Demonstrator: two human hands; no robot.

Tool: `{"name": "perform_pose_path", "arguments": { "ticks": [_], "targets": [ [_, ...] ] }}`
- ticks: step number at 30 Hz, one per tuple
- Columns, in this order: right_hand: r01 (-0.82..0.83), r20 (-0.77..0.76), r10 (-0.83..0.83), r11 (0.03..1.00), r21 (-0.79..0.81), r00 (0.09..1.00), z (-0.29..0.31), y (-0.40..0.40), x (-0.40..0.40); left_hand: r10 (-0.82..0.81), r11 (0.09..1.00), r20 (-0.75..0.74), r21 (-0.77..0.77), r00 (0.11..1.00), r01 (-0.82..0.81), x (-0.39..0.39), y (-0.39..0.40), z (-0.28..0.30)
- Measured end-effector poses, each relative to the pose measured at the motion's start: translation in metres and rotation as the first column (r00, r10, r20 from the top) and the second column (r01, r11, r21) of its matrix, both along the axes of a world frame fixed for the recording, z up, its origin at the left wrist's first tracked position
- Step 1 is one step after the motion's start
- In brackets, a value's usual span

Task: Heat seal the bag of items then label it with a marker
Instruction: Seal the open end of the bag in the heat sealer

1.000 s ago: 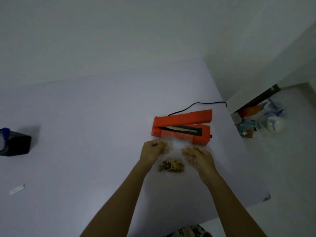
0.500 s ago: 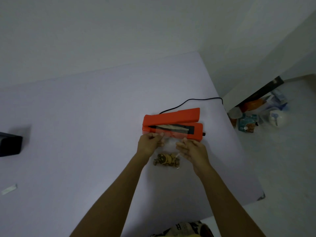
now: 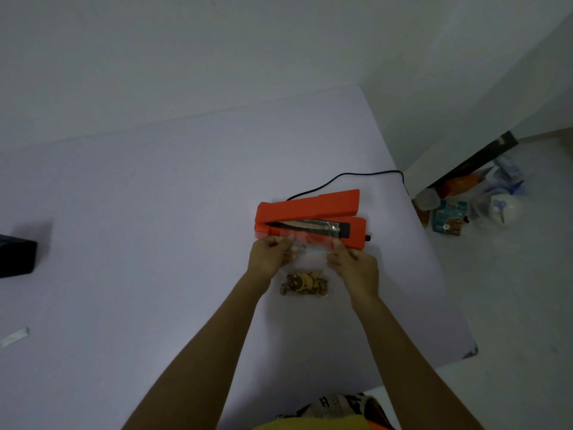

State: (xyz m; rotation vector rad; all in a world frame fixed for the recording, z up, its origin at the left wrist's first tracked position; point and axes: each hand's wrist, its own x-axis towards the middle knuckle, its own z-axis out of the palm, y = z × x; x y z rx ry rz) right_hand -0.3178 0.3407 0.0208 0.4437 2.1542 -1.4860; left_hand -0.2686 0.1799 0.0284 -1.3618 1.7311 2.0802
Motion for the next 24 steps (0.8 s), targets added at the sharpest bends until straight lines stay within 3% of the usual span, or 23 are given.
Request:
{"name": "perform_pose_path", "arguments": {
  "ticks": [3, 5, 7, 9, 11, 14, 24],
  "targets": [
    [-0.110, -0.156, 0.165, 0.944, 0.310, 0.974, 0.012, 0.006, -0.004, -0.004, 1.000, -0.012, 0.002, 1.000, 0.004, 0.000, -0.001, 0.001],
    [-0.005, -0.350, 0.180, 0.894, 0.448, 0.919, 0.027, 0.010, -0.010, -0.005, 1.000, -0.019, -0.002, 1.000, 0.005, -0.001, 0.000, 0.001],
    [0.112, -0.527, 0.103, 0.926, 0.360, 0.844, 0.045, 0.009, -0.016, -0.010, 1.000, -0.014, -0.005, 1.000, 0.010, -0.002, 0.000, 0.000],
    [0.097, -0.612, 0.050, 0.974, 0.203, 0.789, 0.064, 0.004, -0.021, -0.015, 1.000, -0.016, 0.007, 1.000, 0.015, -0.002, -0.001, -0.002],
    [0.001, -0.610, 0.063, 0.995, 0.104, 0.790, 0.081, -0.003, -0.025, -0.014, 1.000, -0.021, 0.015, 1.000, 0.014, -0.003, -0.001, -0.003],
    [-0.090, -0.586, 0.145, 0.988, 0.122, 0.797, 0.089, -0.009, -0.032, -0.015, 1.000, -0.028, 0.005, 0.999, 0.015, -0.004, -0.002, -0.005],
    [-0.015, -0.483, 0.163, 0.955, 0.297, 0.860, 0.056, 0.009, -0.032, -0.002, 1.000, -0.035, 0.009, 0.999, 0.003, -0.003, -0.003, -0.009]
  ]
}}
